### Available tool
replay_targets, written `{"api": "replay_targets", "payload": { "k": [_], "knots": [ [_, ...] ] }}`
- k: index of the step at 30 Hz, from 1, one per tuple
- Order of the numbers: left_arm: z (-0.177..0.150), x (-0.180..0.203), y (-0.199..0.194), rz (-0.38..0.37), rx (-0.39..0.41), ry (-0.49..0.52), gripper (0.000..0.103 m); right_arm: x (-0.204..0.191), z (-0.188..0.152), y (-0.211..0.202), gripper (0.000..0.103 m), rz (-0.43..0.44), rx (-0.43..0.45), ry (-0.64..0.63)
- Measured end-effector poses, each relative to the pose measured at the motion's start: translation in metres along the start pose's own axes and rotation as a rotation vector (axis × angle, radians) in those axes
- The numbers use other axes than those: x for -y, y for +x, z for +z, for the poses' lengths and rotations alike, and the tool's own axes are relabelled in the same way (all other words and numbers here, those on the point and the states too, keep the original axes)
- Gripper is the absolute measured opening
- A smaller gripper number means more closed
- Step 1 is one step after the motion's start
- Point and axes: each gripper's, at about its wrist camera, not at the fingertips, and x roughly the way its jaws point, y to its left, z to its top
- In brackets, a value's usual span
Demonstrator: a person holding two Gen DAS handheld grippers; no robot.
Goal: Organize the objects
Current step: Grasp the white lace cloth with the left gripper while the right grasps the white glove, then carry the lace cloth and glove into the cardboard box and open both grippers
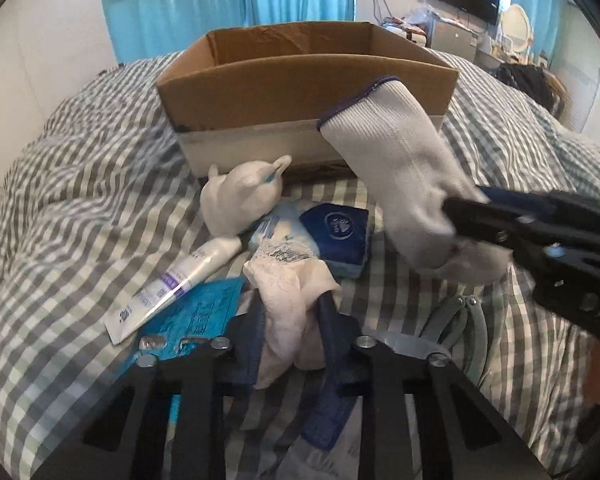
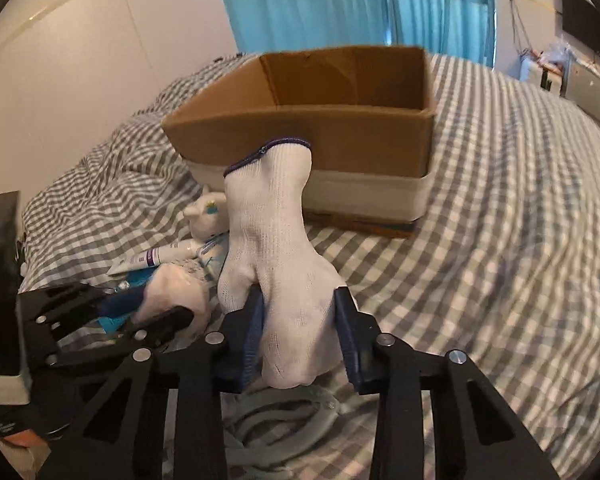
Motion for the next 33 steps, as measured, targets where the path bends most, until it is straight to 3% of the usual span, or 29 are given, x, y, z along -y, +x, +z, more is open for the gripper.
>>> {"api": "replay_targets", "payload": {
  "k": [10, 14, 19, 23, 29, 33],
  "knots": [
    [0.0, -0.01, -0.042, -0.006, 0.068, -0.025, 0.011, 0.006, -0.004, -0.044, 0.031, -0.065, 0.077, 0.017],
    [0.007, -0.018, -0.072, -0.045, 0.127, -0.049, 0.011, 0.004, -0.008, -0.075, 0.031, -0.088, 0.111, 0.022],
    [0.023, -0.025, -0.11, -0.032, 0.237, -0.065, 0.011, -0.006, -0.007, -0.117, 0.031, -0.126, 0.176, 0.012],
    [0.04, -0.033, -0.136, -0.047, 0.316, -0.084, 0.011, -0.024, 0.003, -0.155, 0.031, -0.202, 0.24, -0.039],
    [0.072, -0.049, -0.162, -0.088, 0.381, -0.107, 0.011, -0.049, 0.031, -0.194, 0.031, -0.235, 0.316, -0.114],
    [0.094, -0.061, -0.164, -0.119, 0.399, -0.112, 0.011, -0.057, 0.06, -0.2, 0.031, -0.18, 0.342, -0.126]
  ]
}}
